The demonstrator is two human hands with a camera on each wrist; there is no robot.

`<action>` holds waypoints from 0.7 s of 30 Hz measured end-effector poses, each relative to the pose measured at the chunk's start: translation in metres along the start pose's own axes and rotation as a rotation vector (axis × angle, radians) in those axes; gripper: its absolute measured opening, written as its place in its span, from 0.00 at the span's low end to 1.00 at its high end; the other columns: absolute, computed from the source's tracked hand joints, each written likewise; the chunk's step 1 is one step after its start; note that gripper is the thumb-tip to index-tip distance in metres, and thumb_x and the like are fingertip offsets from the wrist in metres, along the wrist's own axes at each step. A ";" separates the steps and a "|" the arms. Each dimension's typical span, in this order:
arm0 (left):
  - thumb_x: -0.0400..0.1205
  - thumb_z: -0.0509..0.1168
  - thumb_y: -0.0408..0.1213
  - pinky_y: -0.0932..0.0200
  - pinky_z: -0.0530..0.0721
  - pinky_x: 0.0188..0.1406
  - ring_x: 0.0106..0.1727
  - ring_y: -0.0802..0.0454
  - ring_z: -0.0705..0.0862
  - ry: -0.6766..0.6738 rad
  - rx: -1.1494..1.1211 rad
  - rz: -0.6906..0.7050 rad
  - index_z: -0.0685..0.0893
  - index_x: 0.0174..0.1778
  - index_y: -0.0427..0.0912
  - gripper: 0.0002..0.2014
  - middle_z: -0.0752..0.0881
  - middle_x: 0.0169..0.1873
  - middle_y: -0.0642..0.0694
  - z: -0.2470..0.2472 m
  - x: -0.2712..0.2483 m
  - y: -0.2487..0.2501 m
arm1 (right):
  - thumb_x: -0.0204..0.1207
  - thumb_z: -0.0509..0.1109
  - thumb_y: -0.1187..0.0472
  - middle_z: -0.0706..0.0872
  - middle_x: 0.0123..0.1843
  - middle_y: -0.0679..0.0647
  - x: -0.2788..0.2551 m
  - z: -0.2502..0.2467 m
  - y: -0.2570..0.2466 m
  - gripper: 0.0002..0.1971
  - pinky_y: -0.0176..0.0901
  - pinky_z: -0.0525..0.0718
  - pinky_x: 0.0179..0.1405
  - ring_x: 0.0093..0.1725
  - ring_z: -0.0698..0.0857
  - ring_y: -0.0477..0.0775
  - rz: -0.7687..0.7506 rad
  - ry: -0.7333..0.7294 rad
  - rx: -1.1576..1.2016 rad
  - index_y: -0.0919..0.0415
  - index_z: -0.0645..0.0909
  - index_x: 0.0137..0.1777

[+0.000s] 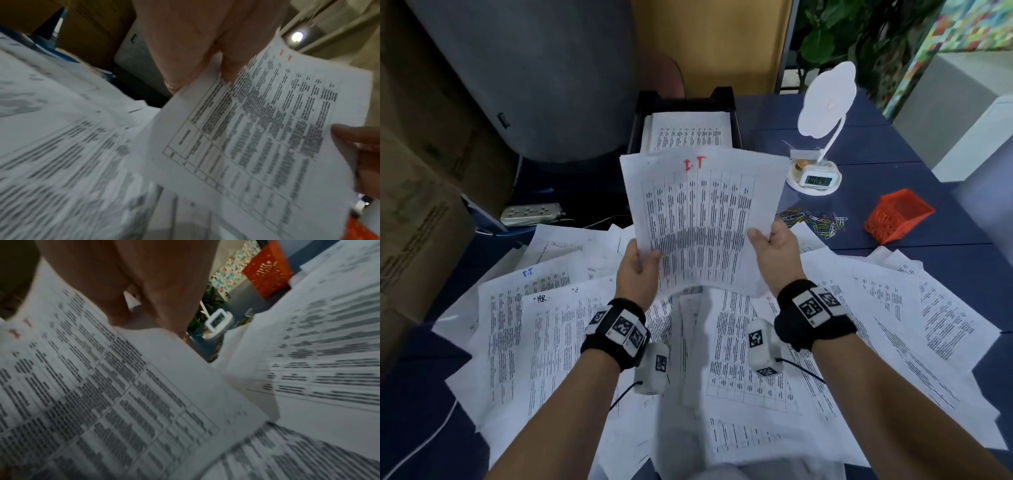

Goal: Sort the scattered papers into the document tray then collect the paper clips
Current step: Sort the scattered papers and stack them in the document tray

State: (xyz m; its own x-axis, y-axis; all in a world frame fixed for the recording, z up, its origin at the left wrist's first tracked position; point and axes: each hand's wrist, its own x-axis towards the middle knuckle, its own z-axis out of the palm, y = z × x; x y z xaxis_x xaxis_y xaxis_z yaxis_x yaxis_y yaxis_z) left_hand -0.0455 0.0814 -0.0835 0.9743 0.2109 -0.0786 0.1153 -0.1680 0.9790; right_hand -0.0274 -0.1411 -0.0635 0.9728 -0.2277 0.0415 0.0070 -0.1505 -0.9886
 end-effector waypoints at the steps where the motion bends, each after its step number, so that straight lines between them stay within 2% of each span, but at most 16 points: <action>1: 0.86 0.59 0.37 0.56 0.82 0.55 0.55 0.56 0.83 0.018 -0.032 0.041 0.75 0.62 0.49 0.10 0.84 0.53 0.50 0.002 -0.002 0.007 | 0.80 0.67 0.64 0.85 0.39 0.49 0.000 0.002 -0.006 0.05 0.42 0.83 0.45 0.39 0.82 0.44 -0.017 -0.008 0.017 0.56 0.76 0.43; 3: 0.85 0.60 0.33 0.63 0.79 0.48 0.49 0.63 0.81 0.033 -0.084 0.055 0.73 0.59 0.50 0.10 0.82 0.48 0.55 0.003 -0.001 0.010 | 0.80 0.66 0.69 0.87 0.48 0.51 -0.001 0.004 -0.009 0.07 0.46 0.84 0.54 0.48 0.86 0.50 -0.006 -0.043 0.034 0.55 0.75 0.49; 5: 0.84 0.61 0.32 0.66 0.78 0.46 0.51 0.65 0.80 0.025 -0.077 0.055 0.72 0.62 0.50 0.13 0.82 0.50 0.57 0.003 0.000 0.009 | 0.79 0.65 0.70 0.85 0.57 0.57 0.000 0.004 -0.001 0.10 0.51 0.82 0.62 0.57 0.85 0.56 0.045 -0.103 0.009 0.59 0.73 0.56; 7: 0.84 0.62 0.33 0.63 0.78 0.47 0.52 0.62 0.81 0.015 -0.062 0.035 0.72 0.63 0.50 0.13 0.82 0.50 0.56 0.004 0.003 0.005 | 0.79 0.63 0.71 0.84 0.60 0.59 -0.001 0.004 0.009 0.14 0.52 0.79 0.66 0.60 0.83 0.57 0.124 -0.157 -0.035 0.61 0.69 0.63; 9: 0.84 0.62 0.35 0.62 0.79 0.47 0.50 0.58 0.81 0.024 -0.043 0.016 0.76 0.63 0.47 0.12 0.83 0.48 0.54 0.004 0.006 0.005 | 0.80 0.61 0.70 0.83 0.61 0.62 -0.003 0.004 0.015 0.15 0.55 0.78 0.67 0.60 0.83 0.61 0.183 -0.184 -0.092 0.63 0.68 0.65; 11: 0.85 0.62 0.36 0.61 0.81 0.44 0.46 0.58 0.82 0.040 -0.058 0.012 0.78 0.64 0.43 0.12 0.84 0.45 0.53 0.004 0.009 0.010 | 0.80 0.62 0.68 0.84 0.60 0.62 -0.003 0.003 0.021 0.15 0.54 0.79 0.65 0.60 0.83 0.61 0.221 -0.191 -0.133 0.64 0.70 0.65; 13: 0.85 0.62 0.35 0.59 0.83 0.47 0.46 0.58 0.83 0.057 -0.100 0.014 0.79 0.63 0.43 0.12 0.85 0.45 0.53 0.001 0.017 0.018 | 0.80 0.64 0.66 0.86 0.59 0.60 -0.002 0.000 0.024 0.13 0.51 0.81 0.60 0.59 0.84 0.59 0.273 -0.193 -0.163 0.65 0.74 0.63; 16: 0.83 0.64 0.35 0.48 0.85 0.55 0.49 0.52 0.85 0.075 -0.114 -0.008 0.79 0.58 0.49 0.09 0.86 0.45 0.51 -0.007 0.035 0.034 | 0.82 0.63 0.62 0.84 0.58 0.58 0.002 -0.004 0.022 0.11 0.47 0.84 0.48 0.55 0.84 0.58 0.354 -0.246 -0.213 0.65 0.77 0.61; 19: 0.82 0.66 0.36 0.38 0.84 0.57 0.51 0.41 0.85 0.073 -0.074 -0.021 0.75 0.53 0.50 0.08 0.84 0.49 0.43 -0.011 0.051 0.050 | 0.84 0.61 0.63 0.75 0.52 0.59 0.006 -0.002 0.011 0.05 0.56 0.90 0.42 0.45 0.81 0.56 0.451 -0.252 -0.089 0.66 0.72 0.54; 21: 0.81 0.67 0.38 0.43 0.84 0.57 0.50 0.42 0.82 0.027 0.079 -0.056 0.74 0.59 0.44 0.12 0.82 0.52 0.39 -0.013 0.055 0.052 | 0.84 0.60 0.64 0.77 0.56 0.62 0.009 0.001 0.007 0.05 0.60 0.90 0.42 0.42 0.83 0.59 0.470 -0.240 -0.068 0.66 0.72 0.55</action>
State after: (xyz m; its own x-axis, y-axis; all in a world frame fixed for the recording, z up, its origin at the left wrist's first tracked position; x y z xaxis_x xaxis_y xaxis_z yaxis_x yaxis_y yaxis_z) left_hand 0.0118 0.0968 -0.0340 0.9605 0.2478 -0.1265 0.1853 -0.2305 0.9552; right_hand -0.0180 -0.1434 -0.0700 0.8931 -0.0605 -0.4457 -0.4496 -0.1489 -0.8807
